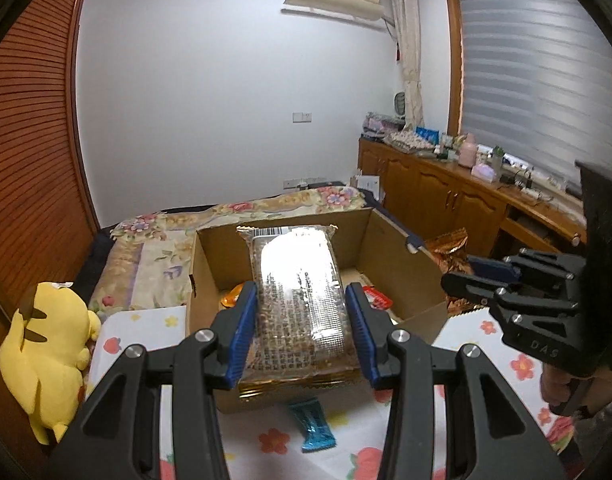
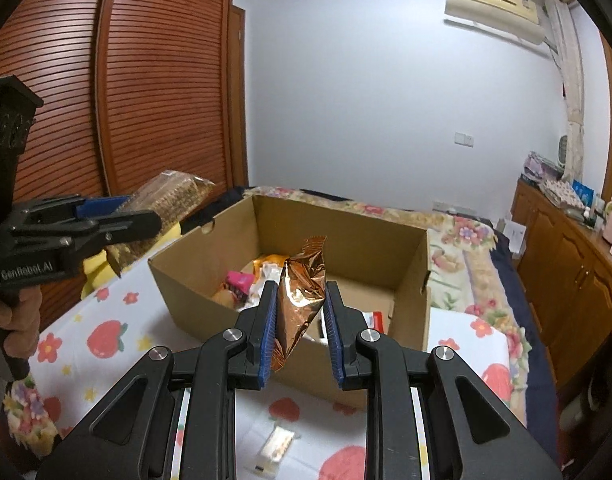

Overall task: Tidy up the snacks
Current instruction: 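Lift both held packets and carry them over the box, then open both grippers to drop the packets into the box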

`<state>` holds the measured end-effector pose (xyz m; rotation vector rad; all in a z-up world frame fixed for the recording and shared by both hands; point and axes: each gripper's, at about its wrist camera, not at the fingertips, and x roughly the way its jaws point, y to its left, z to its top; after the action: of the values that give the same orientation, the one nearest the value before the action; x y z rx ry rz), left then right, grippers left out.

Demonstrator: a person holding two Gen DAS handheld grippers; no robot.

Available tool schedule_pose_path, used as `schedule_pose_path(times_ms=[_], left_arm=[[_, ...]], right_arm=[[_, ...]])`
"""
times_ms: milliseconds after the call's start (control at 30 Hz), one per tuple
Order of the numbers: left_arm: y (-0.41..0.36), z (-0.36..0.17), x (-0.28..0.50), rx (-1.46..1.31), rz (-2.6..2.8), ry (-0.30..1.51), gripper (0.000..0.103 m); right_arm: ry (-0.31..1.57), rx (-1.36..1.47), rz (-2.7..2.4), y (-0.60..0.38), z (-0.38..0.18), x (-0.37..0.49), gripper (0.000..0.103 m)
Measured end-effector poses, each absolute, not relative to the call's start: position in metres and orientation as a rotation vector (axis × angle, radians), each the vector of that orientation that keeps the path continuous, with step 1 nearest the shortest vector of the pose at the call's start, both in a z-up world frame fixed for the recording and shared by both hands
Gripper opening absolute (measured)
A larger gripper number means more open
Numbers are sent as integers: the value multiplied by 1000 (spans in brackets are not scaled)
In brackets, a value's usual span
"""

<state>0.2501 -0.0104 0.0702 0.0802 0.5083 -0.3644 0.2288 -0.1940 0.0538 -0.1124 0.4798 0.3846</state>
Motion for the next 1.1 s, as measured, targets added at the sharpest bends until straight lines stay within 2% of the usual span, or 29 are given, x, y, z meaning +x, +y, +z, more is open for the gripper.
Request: schedule_pose_path(times_ms=[567, 1100], left_arm=[[2, 25, 310, 21, -313, 707, 44], [0, 10, 321, 32, -295, 741, 45]], right_arm=[[603, -178, 330, -186, 16, 275, 21], [660, -63, 326, -209, 1, 290, 22]])
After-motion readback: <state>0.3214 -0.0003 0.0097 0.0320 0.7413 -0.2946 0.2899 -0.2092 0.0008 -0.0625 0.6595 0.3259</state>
